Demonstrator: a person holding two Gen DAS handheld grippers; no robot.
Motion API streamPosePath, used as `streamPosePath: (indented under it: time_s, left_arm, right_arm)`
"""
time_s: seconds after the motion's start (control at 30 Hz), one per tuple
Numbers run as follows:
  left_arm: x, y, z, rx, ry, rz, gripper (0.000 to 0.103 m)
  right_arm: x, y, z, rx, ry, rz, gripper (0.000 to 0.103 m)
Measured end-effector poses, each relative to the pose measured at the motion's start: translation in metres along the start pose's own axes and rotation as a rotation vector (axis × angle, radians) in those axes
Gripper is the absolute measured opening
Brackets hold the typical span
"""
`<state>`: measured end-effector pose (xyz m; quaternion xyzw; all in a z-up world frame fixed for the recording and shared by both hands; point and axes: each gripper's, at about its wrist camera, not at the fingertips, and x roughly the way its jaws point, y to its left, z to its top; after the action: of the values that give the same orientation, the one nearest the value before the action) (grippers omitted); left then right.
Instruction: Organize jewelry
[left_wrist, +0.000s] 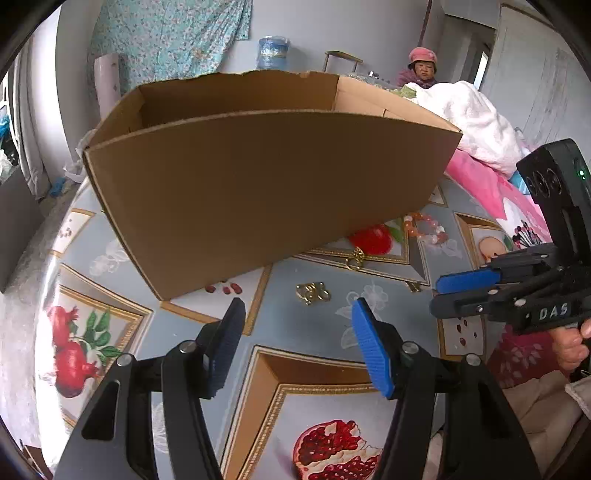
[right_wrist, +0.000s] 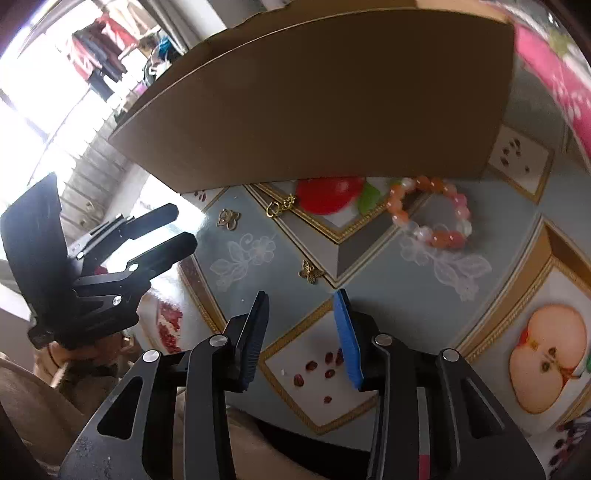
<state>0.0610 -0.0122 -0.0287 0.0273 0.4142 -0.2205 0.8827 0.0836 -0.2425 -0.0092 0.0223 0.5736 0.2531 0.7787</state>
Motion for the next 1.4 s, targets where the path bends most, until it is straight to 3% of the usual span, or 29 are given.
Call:
streamPosePath:
  time_s: [0.27,0.87,1.17,1.27,1.4]
  left_arm:
    - [0.004,0.006,-0.004,-0.01,0.015,-0.005,0.058]
    - [0.006,0.011,-0.008,-0.012,0.014,-0.014,0.058]
    - [0.006,0.009,-0.007,-0.008,0.018,-0.003,0.058]
    - [0.007,0.008,-0.007,-0.007,0.018,0.0,0.058]
    - [0.007,0.008,-0.007,-0.005,0.019,0.004,0.058]
  right_arm:
    - [0.009,0.021,0.008,-0.062,-0.018,-0.062,0.023]
    - [0.018,0.039,0.015,-0.225,-0.08,-0.21,0.022]
    - [0.038,0.063,0.009,-0.26,-0.076,-0.231,0.022]
    - [0.042,0.065,0.004,-0.255,-0.077,-0.225,0.012]
    - [0.04,0.056,0.004,-0.235,-0.083,-0.203,0.01]
